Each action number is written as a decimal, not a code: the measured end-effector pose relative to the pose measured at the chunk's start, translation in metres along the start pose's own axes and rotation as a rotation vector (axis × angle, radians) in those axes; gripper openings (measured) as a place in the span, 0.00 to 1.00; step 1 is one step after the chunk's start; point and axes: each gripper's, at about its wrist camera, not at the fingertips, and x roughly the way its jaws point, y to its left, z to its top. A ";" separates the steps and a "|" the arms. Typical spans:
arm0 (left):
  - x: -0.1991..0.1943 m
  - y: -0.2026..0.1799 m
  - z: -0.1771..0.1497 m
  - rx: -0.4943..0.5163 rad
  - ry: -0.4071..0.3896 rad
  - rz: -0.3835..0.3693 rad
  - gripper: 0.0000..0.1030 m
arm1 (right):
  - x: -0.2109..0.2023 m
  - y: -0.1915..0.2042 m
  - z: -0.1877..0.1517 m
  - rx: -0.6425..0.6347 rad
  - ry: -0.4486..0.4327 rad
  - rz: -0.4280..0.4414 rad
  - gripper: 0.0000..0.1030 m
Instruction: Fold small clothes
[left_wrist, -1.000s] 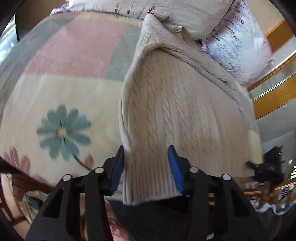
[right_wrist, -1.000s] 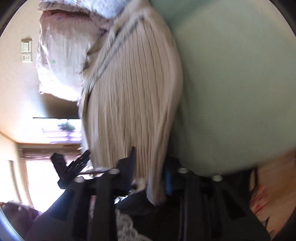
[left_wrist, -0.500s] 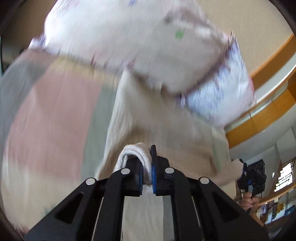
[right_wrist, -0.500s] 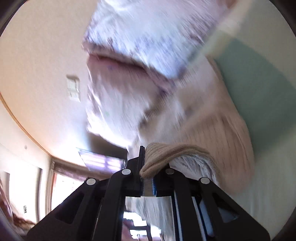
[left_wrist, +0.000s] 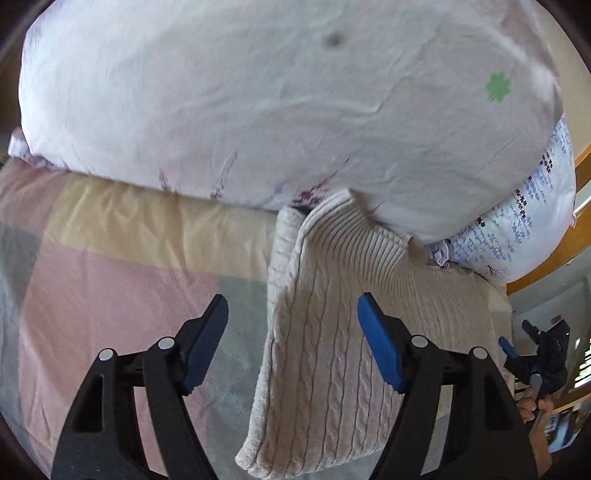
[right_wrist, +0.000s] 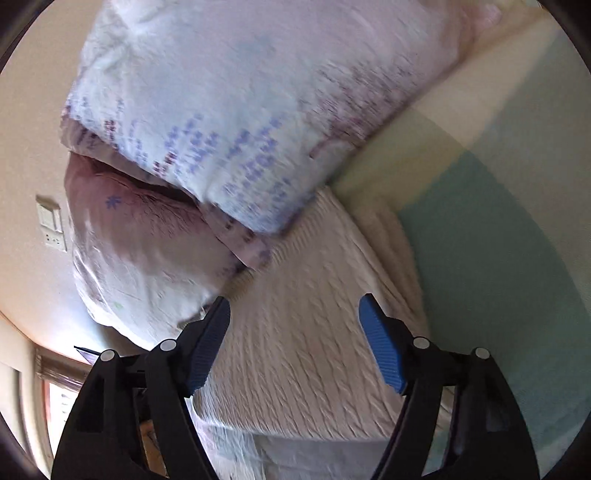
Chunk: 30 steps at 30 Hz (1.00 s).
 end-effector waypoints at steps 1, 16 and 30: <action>0.007 0.003 -0.001 -0.012 0.026 -0.019 0.69 | -0.002 -0.005 -0.002 0.020 0.012 0.001 0.72; 0.008 -0.050 -0.006 -0.178 0.063 -0.295 0.15 | -0.028 -0.022 -0.001 0.011 0.051 0.007 0.73; 0.101 -0.269 -0.024 -0.240 0.228 -0.849 0.70 | -0.027 -0.044 0.075 -0.017 0.033 -0.029 0.82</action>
